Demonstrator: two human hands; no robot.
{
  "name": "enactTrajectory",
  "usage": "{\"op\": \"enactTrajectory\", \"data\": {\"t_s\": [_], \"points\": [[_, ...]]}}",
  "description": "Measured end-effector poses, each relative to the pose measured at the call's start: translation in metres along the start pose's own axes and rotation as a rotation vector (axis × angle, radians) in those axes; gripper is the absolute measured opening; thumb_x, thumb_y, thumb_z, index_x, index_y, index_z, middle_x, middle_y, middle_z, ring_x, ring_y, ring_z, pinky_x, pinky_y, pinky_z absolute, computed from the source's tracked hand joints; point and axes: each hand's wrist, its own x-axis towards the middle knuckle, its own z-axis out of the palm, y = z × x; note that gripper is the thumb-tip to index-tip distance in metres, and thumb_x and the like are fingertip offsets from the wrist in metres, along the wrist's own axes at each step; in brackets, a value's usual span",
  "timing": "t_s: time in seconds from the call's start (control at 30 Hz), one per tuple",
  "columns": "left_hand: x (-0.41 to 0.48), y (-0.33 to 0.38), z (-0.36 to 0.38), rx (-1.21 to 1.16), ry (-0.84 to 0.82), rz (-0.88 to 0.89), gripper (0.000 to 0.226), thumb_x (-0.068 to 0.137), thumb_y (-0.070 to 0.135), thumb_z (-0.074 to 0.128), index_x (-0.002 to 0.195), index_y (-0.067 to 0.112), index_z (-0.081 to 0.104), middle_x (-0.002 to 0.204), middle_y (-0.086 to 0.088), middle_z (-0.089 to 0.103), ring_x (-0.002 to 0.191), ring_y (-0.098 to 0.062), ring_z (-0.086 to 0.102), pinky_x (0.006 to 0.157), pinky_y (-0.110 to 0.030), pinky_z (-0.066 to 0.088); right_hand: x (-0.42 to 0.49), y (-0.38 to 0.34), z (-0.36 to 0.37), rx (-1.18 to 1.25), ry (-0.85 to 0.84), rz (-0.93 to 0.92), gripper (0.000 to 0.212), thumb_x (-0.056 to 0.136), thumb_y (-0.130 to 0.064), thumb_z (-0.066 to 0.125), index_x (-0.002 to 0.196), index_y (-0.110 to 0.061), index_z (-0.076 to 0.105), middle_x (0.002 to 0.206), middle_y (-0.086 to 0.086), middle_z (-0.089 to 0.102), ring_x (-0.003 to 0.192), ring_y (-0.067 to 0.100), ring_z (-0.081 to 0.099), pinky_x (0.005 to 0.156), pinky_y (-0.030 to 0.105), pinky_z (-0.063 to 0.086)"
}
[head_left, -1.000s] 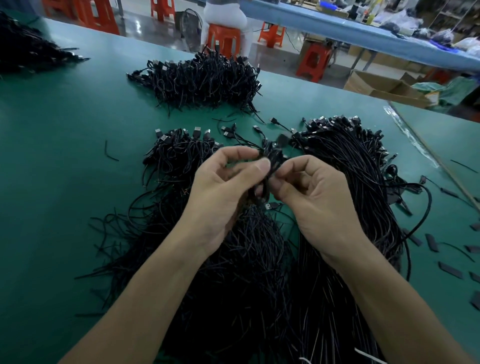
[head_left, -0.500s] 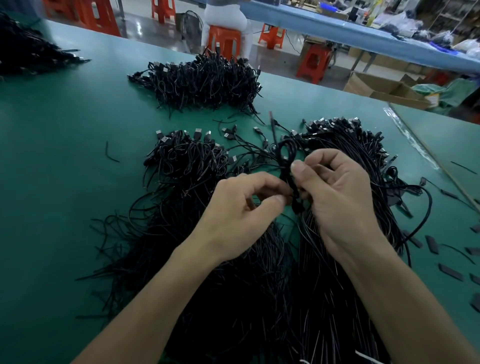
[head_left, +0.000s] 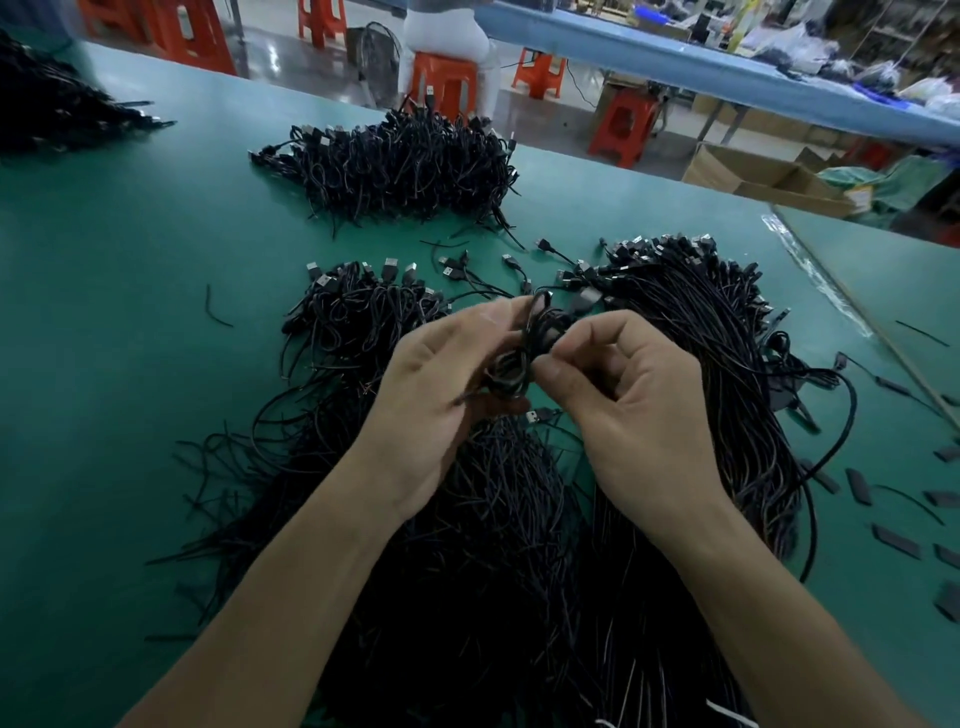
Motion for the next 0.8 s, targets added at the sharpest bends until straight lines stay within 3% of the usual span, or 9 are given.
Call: {"op": "enactTrajectory", "data": {"t_s": [0.17,0.27,0.43,0.47,0.57,0.63,0.7,0.77,0.8], "points": [[-0.001,-0.001,0.001,0.020,-0.026,0.101,0.039,0.085,0.007,0.069,0.120,0.021,0.063,0.100,0.002,0.076,0.095,-0.011,0.069,0.080,-0.020,0.053,0.000,-0.001,0.000,0.136,-0.014,0.079,0.020,0.087,-0.006,0.072,0.084,-0.020,0.059,0.070,-0.003,0.065,0.069,0.013,0.061,0.068,0.032,0.055],[-0.002,0.000,0.000,0.066,-0.041,0.163,0.047,0.078,-0.004,0.070,0.116,0.022,0.061,0.104,-0.003,0.076,0.102,-0.017,0.071,0.084,-0.025,0.054,-0.001,0.000,-0.001,0.254,-0.011,0.156,0.017,0.088,-0.005,0.070,0.084,-0.015,0.057,0.063,-0.006,0.061,0.061,0.006,0.055,0.060,0.019,0.049],[-0.004,-0.002,-0.001,0.303,-0.066,0.247,0.040,0.078,-0.015,0.049,0.099,0.015,0.065,0.092,-0.002,0.078,0.088,-0.034,0.072,0.071,-0.035,0.056,0.002,0.005,-0.005,0.394,0.038,0.282,0.018,0.084,-0.008,0.071,0.079,-0.016,0.055,0.064,-0.003,0.060,0.059,0.008,0.053,0.056,0.019,0.045],[-0.004,-0.003,0.000,0.351,-0.062,0.252,0.040,0.079,-0.015,0.045,0.097,0.014,0.066,0.088,-0.002,0.078,0.084,-0.031,0.072,0.073,-0.029,0.055,0.003,0.006,-0.006,0.370,0.065,0.280,0.020,0.087,-0.005,0.069,0.079,-0.017,0.055,0.065,-0.001,0.059,0.060,0.010,0.052,0.057,0.020,0.045],[-0.006,-0.001,0.002,0.430,-0.088,0.172,0.031,0.087,0.001,0.042,0.092,0.014,0.070,0.079,-0.001,0.077,0.070,-0.008,0.068,0.069,-0.008,0.044,0.005,0.006,-0.009,0.283,0.129,0.195,0.021,0.090,-0.003,0.068,0.080,-0.016,0.053,0.067,-0.002,0.061,0.065,0.010,0.057,0.064,0.020,0.048],[-0.007,-0.004,0.003,0.504,-0.106,0.139,0.028,0.092,0.022,0.047,0.090,0.014,0.073,0.074,-0.007,0.073,0.065,-0.012,0.064,0.063,-0.022,0.049,0.007,0.003,-0.009,0.223,0.129,0.113,0.023,0.089,-0.002,0.068,0.081,-0.016,0.053,0.070,-0.007,0.066,0.069,0.005,0.062,0.069,0.017,0.052],[-0.007,-0.007,0.003,0.609,-0.096,0.118,0.047,0.091,0.047,0.044,0.084,0.010,0.072,0.068,-0.021,0.057,0.064,-0.037,0.052,0.063,-0.048,0.043,0.005,0.001,-0.007,0.177,0.122,0.055,0.024,0.089,-0.002,0.069,0.080,-0.018,0.053,0.077,-0.004,0.067,0.073,0.008,0.064,0.071,0.020,0.054],[-0.007,-0.006,0.003,0.640,-0.070,0.087,0.064,0.090,0.059,0.037,0.081,0.005,0.067,0.066,-0.019,0.049,0.065,-0.035,0.047,0.062,-0.044,0.040,0.003,0.001,-0.004,0.146,0.120,0.016,0.025,0.089,-0.001,0.069,0.080,-0.018,0.053,0.081,0.001,0.067,0.075,0.010,0.065,0.073,0.021,0.055],[-0.007,-0.006,0.003,0.637,-0.061,0.068,0.064,0.092,0.061,0.033,0.080,0.010,0.070,0.064,-0.008,0.054,0.062,-0.023,0.051,0.064,-0.034,0.040,0.003,0.001,-0.003,0.141,0.117,0.006,0.024,0.089,-0.002,0.069,0.080,-0.018,0.053,0.082,0.001,0.067,0.076,0.011,0.066,0.074,0.021,0.055]]}}
